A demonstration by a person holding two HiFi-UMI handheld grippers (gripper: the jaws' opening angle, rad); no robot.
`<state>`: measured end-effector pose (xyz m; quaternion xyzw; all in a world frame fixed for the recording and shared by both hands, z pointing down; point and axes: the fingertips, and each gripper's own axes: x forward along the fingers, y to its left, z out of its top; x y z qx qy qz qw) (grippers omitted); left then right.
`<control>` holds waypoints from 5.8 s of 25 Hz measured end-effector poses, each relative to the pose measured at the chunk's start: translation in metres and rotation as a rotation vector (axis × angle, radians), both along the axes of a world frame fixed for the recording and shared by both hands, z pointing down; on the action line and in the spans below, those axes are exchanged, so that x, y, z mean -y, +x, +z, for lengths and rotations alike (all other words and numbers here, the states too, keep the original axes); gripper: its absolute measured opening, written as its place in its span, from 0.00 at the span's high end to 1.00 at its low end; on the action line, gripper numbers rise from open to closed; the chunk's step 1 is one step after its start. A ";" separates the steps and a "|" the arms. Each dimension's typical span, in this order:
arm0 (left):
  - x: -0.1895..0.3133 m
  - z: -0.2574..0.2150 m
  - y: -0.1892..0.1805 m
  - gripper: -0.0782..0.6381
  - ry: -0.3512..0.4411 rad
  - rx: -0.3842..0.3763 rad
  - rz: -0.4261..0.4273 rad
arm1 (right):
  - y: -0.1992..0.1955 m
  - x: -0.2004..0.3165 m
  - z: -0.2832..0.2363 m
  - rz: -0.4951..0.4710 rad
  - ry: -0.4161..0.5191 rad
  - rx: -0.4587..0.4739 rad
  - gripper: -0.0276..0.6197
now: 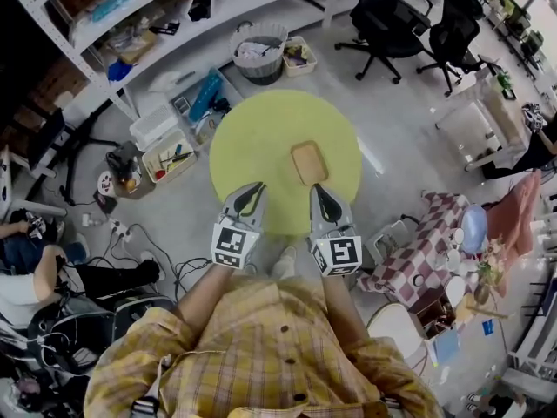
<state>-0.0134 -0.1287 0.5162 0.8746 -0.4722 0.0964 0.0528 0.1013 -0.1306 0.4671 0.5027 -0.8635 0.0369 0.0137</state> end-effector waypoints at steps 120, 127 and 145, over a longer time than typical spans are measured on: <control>0.131 0.311 0.002 0.86 -0.656 0.506 0.170 | -0.027 0.075 0.141 -0.013 -0.359 -0.107 0.96; 0.130 0.288 -0.002 0.86 -0.638 0.467 0.139 | -0.032 0.070 0.133 -0.028 -0.334 -0.108 0.96; 0.115 0.198 -0.007 0.86 -0.519 0.383 0.062 | -0.027 0.055 0.102 -0.027 -0.259 -0.096 0.96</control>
